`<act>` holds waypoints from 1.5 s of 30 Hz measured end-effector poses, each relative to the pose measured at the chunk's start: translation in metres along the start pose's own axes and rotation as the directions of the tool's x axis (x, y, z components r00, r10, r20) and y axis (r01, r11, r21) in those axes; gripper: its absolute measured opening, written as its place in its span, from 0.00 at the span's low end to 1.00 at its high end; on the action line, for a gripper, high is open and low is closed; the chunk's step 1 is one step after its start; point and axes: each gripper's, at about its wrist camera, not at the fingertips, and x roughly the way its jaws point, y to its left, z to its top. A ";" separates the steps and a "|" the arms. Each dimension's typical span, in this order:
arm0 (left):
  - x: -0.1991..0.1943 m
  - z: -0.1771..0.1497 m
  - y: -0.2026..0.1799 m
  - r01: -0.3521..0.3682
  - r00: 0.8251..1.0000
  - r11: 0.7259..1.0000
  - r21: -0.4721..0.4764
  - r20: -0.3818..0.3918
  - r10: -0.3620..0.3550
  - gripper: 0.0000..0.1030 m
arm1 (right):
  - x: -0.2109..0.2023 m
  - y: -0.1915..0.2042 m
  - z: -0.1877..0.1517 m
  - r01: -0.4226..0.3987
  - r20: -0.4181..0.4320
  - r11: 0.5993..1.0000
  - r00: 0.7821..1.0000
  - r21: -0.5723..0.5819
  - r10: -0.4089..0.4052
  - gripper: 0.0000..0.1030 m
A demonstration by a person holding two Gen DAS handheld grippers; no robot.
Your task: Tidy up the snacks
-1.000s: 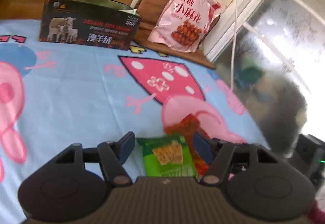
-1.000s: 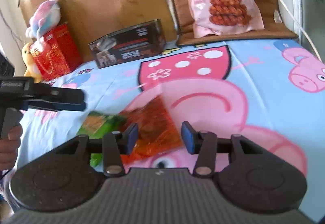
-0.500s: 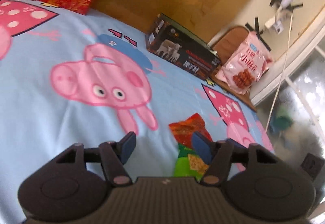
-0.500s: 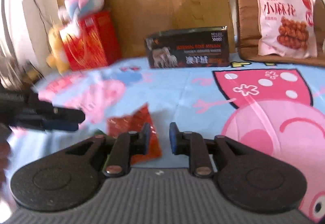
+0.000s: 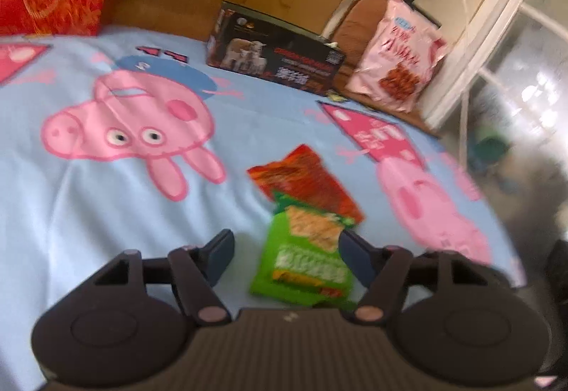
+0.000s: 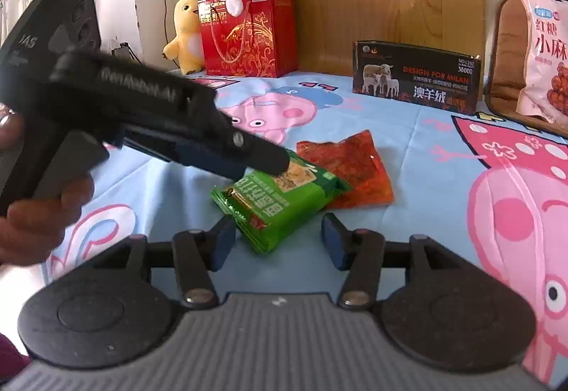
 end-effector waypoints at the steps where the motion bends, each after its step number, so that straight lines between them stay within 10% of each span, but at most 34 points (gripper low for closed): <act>1: 0.000 -0.002 -0.003 -0.015 1.000 1.000 0.011 0.007 0.015 0.64 | 0.002 -0.001 0.000 0.000 0.006 1.000 1.000 0.003 0.000 0.56; 45: 0.001 -0.018 -0.028 -0.135 0.991 0.983 0.121 0.039 0.131 0.79 | -0.013 -0.006 -0.009 0.015 0.044 0.997 0.999 0.080 -0.019 0.56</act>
